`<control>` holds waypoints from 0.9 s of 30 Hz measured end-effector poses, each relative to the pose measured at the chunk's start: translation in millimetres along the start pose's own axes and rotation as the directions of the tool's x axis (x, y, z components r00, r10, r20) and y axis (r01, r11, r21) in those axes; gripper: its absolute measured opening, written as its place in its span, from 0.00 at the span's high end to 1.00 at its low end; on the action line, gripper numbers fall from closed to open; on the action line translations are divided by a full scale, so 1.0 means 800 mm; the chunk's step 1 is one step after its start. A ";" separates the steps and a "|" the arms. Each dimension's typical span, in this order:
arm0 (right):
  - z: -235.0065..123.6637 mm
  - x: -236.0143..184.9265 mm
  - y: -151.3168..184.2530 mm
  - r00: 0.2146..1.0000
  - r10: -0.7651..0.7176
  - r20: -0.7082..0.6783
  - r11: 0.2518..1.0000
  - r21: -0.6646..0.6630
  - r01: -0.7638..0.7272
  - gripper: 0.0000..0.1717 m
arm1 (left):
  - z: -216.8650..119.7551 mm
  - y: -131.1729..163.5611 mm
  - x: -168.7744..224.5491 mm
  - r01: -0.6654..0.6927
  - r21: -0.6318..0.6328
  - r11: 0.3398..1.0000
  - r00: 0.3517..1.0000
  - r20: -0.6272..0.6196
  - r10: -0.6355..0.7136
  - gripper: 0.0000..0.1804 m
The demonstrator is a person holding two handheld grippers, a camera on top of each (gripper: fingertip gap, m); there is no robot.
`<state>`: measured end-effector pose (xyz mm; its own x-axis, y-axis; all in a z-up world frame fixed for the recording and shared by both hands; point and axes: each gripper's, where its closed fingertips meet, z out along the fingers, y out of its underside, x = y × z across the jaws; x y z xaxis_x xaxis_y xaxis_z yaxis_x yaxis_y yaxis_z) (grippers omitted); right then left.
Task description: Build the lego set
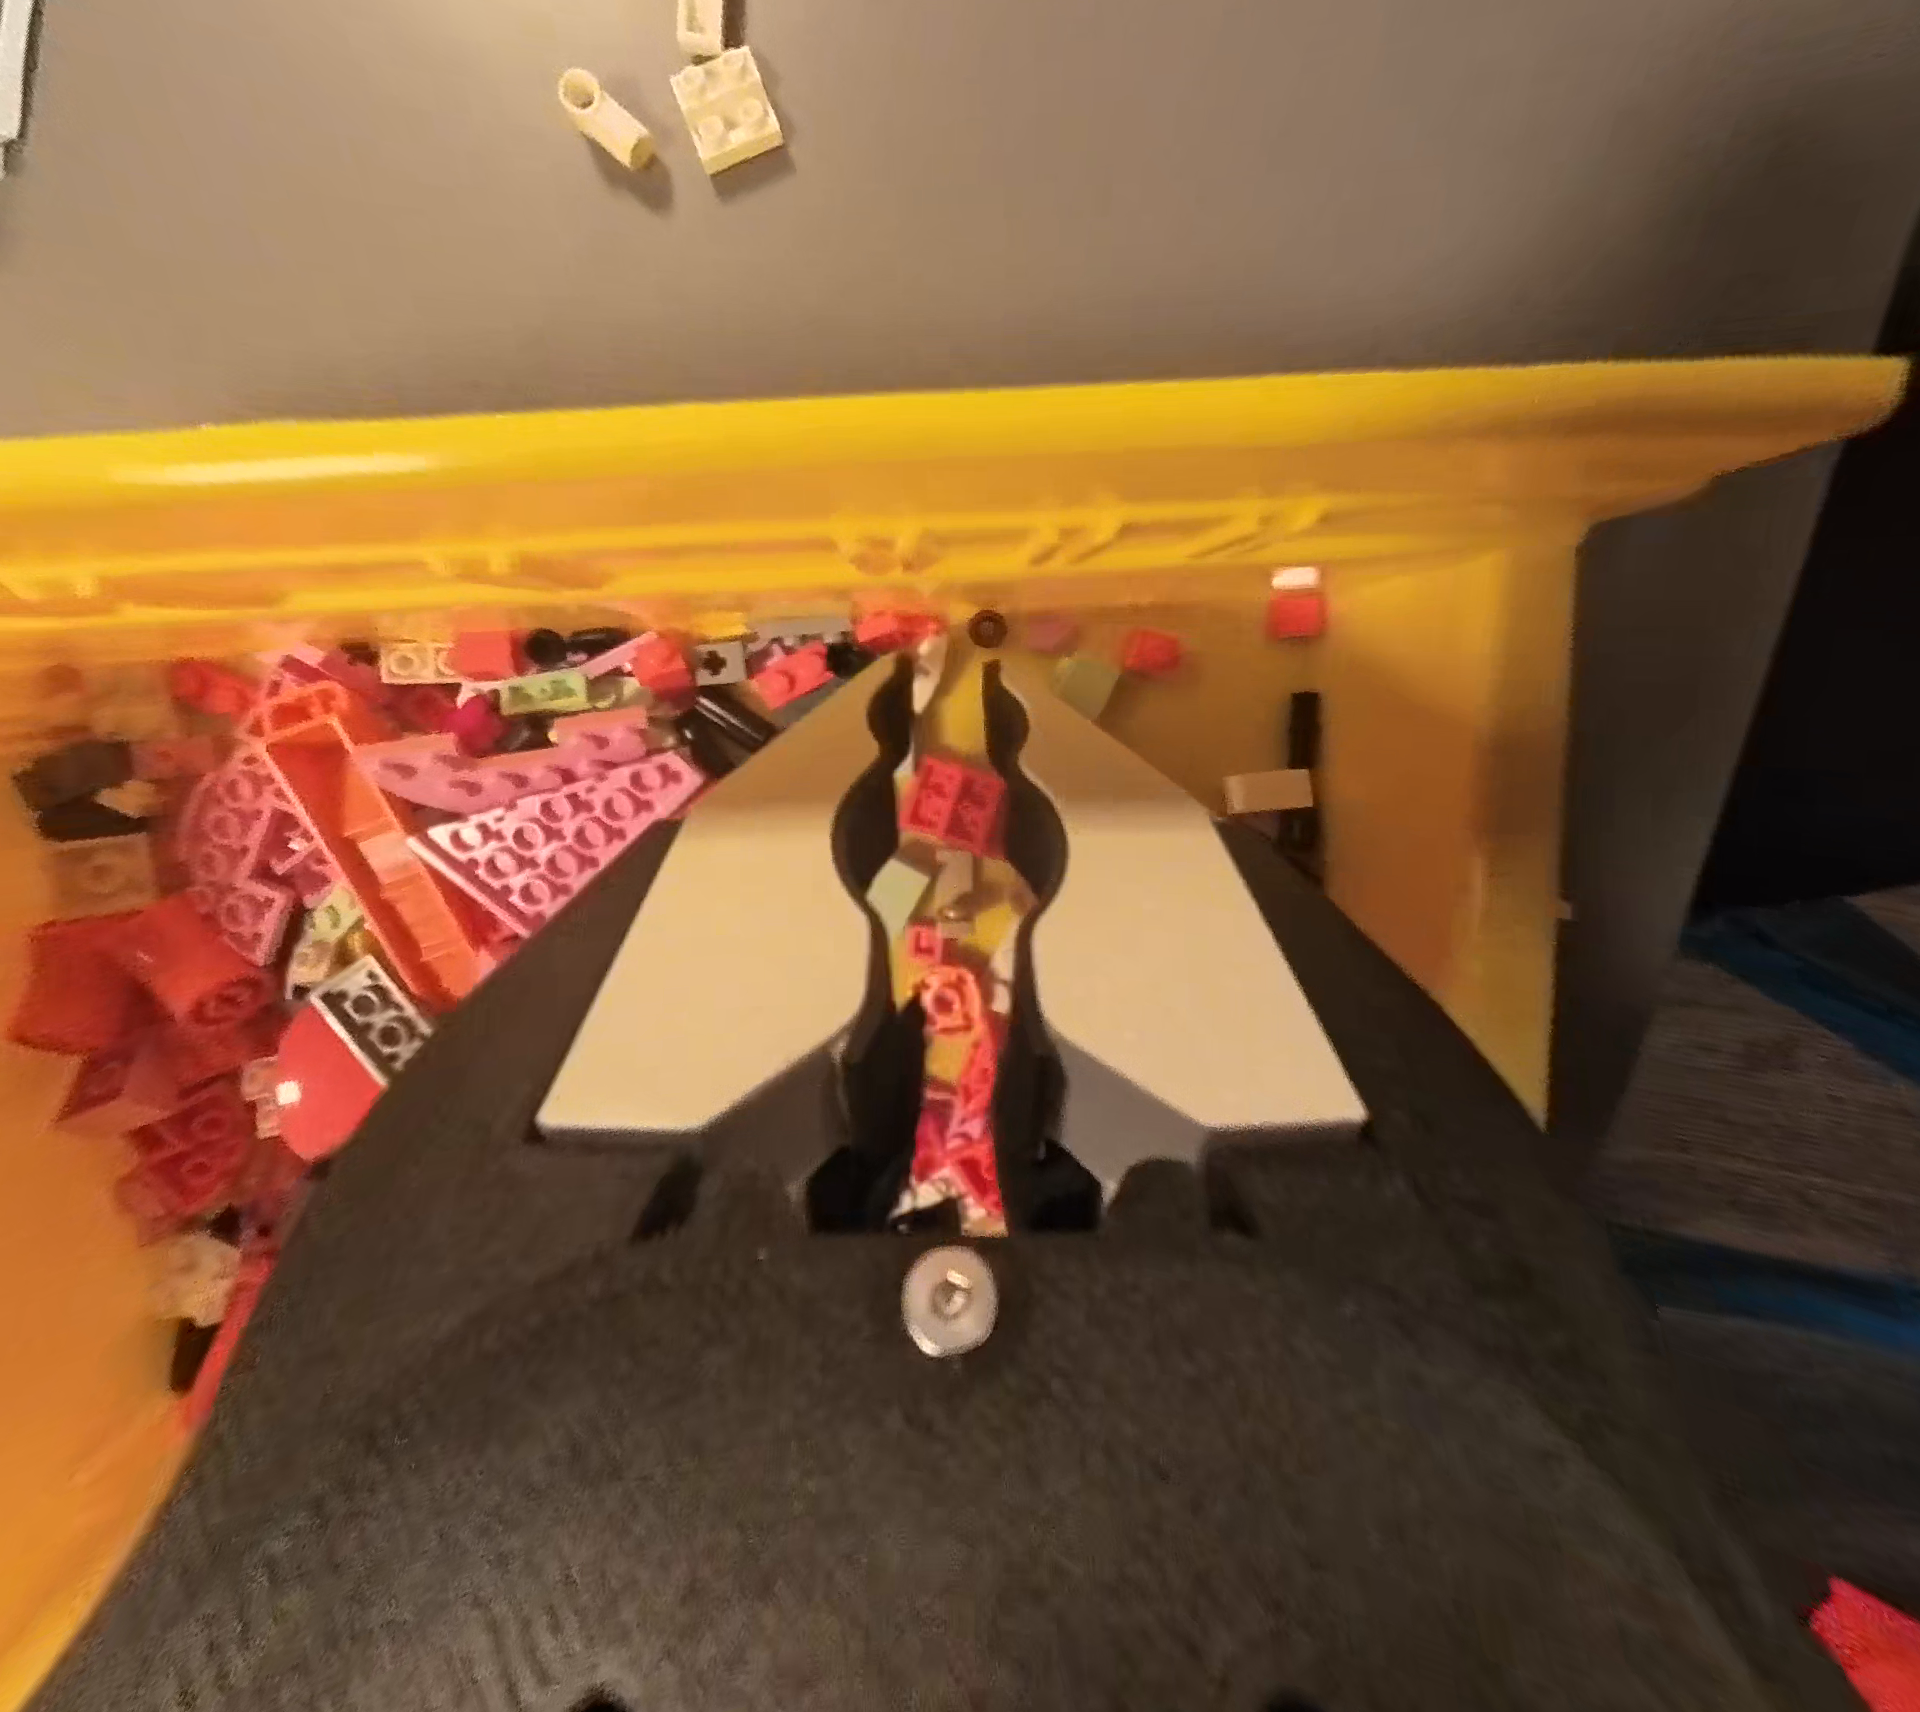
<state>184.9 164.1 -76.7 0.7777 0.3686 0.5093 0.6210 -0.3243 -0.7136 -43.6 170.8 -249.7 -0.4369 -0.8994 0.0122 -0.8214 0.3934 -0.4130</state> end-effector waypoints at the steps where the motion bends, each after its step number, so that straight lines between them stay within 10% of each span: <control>1: 0.000 0.000 0.000 1.000 0.000 0.000 1.000 0.000 0.000 0.97 | 0.002 0.002 -0.002 -0.011 -0.019 1.000 1.000 0.013 0.011 0.92; 11: -0.002 0.008 0.001 0.999 0.015 -0.032 1.000 0.002 -0.015 0.96 | 0.010 0.018 0.001 -0.027 -0.112 0.993 0.998 0.048 0.033 0.97; 19: -0.015 0.011 -0.006 0.999 0.026 -0.035 0.998 0.054 -0.024 0.96 | -0.095 -0.036 -0.076 0.084 0.105 0.991 0.857 0.499 -0.126 0.98; 23: -0.023 0.011 -0.011 0.999 0.026 -0.035 0.996 0.083 -0.023 0.96 | -0.105 -0.110 -0.072 0.091 0.197 0.976 0.901 0.401 -0.165 0.98; 27: -0.028 0.014 -0.011 0.999 0.032 -0.041 0.995 0.097 -0.028 0.96 | -0.043 -0.142 -0.071 0.075 -0.018 0.997 0.970 0.235 -0.068 0.98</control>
<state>190.6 151.1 -53.9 0.8006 0.3217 0.5055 0.5866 -0.2489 -0.7707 61.6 184.0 -172.2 -0.2815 -0.9437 -0.1736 -0.8581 0.3285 -0.3947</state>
